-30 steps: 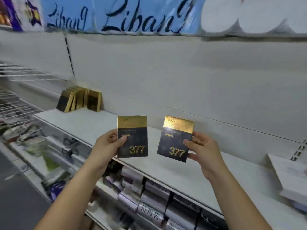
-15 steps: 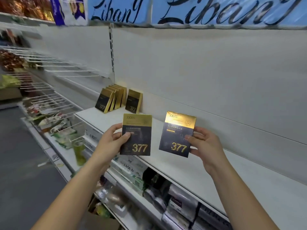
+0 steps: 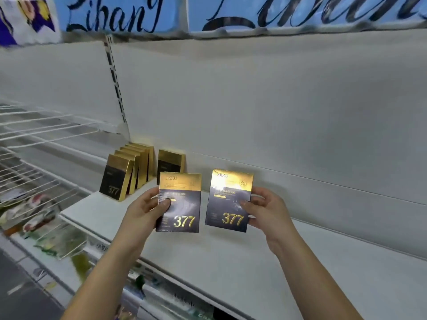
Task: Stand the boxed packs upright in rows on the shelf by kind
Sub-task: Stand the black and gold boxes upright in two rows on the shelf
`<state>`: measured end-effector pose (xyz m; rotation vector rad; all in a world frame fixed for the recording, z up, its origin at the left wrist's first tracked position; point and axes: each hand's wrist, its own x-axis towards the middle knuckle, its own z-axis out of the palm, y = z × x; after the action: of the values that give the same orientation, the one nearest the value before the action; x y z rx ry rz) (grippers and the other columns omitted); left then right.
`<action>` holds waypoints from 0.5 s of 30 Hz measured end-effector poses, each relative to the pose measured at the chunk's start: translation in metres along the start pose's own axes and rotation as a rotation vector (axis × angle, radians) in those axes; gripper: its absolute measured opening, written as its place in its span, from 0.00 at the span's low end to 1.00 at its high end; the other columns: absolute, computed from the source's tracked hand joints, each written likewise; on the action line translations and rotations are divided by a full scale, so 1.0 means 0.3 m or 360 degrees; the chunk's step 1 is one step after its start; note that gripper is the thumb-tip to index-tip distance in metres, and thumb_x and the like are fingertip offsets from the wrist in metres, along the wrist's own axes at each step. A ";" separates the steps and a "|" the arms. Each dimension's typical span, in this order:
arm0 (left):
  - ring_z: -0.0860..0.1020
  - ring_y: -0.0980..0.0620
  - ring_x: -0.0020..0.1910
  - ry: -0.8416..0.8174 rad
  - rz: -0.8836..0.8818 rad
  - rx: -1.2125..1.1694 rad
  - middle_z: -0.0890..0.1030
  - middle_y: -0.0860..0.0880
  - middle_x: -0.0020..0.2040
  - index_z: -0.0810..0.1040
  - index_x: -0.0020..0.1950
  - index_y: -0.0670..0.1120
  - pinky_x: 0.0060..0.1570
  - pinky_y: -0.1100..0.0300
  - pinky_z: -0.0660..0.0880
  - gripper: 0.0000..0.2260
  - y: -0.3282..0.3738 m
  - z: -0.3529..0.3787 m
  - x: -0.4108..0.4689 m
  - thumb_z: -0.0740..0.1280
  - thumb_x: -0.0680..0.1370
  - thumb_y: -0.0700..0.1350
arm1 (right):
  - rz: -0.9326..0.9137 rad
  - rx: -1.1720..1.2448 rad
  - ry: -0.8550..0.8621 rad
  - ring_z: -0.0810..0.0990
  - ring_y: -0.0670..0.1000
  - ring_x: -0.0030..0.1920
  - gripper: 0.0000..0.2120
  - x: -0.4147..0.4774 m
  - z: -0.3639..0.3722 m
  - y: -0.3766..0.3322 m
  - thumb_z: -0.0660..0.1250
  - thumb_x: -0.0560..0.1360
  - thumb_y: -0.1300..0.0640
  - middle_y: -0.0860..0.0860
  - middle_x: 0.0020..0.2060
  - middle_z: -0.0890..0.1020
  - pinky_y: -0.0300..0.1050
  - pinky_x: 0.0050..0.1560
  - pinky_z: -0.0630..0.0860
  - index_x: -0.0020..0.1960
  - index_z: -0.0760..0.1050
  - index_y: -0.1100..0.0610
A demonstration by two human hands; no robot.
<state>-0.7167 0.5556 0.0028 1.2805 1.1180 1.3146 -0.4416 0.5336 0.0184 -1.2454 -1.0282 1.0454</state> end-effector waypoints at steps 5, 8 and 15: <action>0.85 0.46 0.57 -0.0107 -0.0035 0.0008 0.86 0.49 0.59 0.79 0.65 0.60 0.57 0.42 0.81 0.17 -0.045 -0.106 0.097 0.69 0.81 0.41 | 0.0014 -0.0056 0.0141 0.88 0.52 0.45 0.13 0.050 0.115 0.036 0.70 0.77 0.67 0.48 0.46 0.89 0.51 0.47 0.84 0.59 0.80 0.53; 0.86 0.51 0.56 -0.0196 -0.0050 -0.0016 0.87 0.54 0.58 0.82 0.54 0.71 0.50 0.53 0.83 0.19 -0.059 -0.180 0.154 0.70 0.80 0.43 | 0.0002 -0.0081 0.0204 0.87 0.53 0.51 0.16 0.071 0.210 0.063 0.70 0.78 0.65 0.48 0.50 0.88 0.51 0.52 0.83 0.61 0.80 0.50; 0.82 0.54 0.61 -0.0403 -0.0213 -0.0038 0.86 0.56 0.59 0.79 0.60 0.65 0.62 0.52 0.77 0.17 -0.141 -0.381 0.310 0.71 0.79 0.43 | -0.0014 -0.0150 0.0506 0.84 0.51 0.54 0.15 0.116 0.504 0.159 0.73 0.78 0.60 0.46 0.54 0.85 0.43 0.47 0.84 0.57 0.79 0.42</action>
<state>-0.8294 0.6539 -0.0310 1.2907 0.9881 1.0321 -0.5835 0.6020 -0.0205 -1.4292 -0.8429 0.7673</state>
